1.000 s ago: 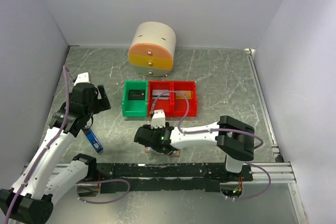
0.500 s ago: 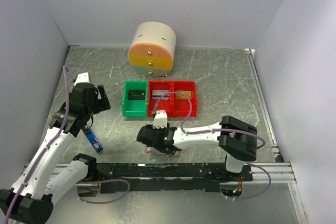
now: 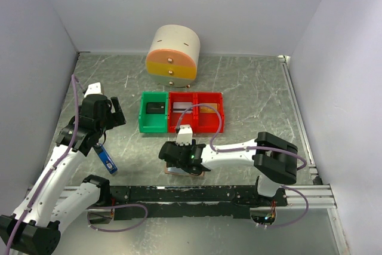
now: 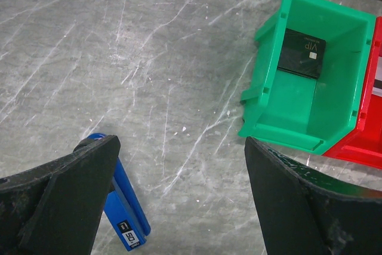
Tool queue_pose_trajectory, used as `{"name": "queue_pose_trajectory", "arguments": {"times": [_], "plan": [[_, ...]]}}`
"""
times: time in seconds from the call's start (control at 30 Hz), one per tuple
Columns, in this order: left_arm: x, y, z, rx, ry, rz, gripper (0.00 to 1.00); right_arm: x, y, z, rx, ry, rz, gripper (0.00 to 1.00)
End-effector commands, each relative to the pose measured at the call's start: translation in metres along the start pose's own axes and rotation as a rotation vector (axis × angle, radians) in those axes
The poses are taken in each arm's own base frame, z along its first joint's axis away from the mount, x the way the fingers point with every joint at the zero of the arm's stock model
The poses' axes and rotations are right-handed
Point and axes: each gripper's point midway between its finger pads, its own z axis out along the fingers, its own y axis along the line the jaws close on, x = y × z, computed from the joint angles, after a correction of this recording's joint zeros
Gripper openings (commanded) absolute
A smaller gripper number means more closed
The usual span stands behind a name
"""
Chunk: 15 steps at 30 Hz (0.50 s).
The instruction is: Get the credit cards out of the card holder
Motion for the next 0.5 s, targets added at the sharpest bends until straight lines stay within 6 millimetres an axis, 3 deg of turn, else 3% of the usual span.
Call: {"name": "queue_pose_trajectory", "arguments": {"times": [0.0, 0.17, 0.47], "plan": [[-0.002, 0.004, 0.002, -0.018, -0.011, -0.01, 0.98, -0.006, -0.006, -0.006, 0.023, -0.006, -0.03, 0.71], [-0.001, 0.004, 0.002, -0.02, -0.011, -0.01, 0.98, -0.007, -0.014, -0.004, 0.102, -0.003, -0.061, 0.76], [-0.002, 0.004, 0.002, -0.02, -0.012, -0.011, 0.97, 0.009, -0.016, 0.008, 0.123, 0.039, -0.062, 0.73]]}}
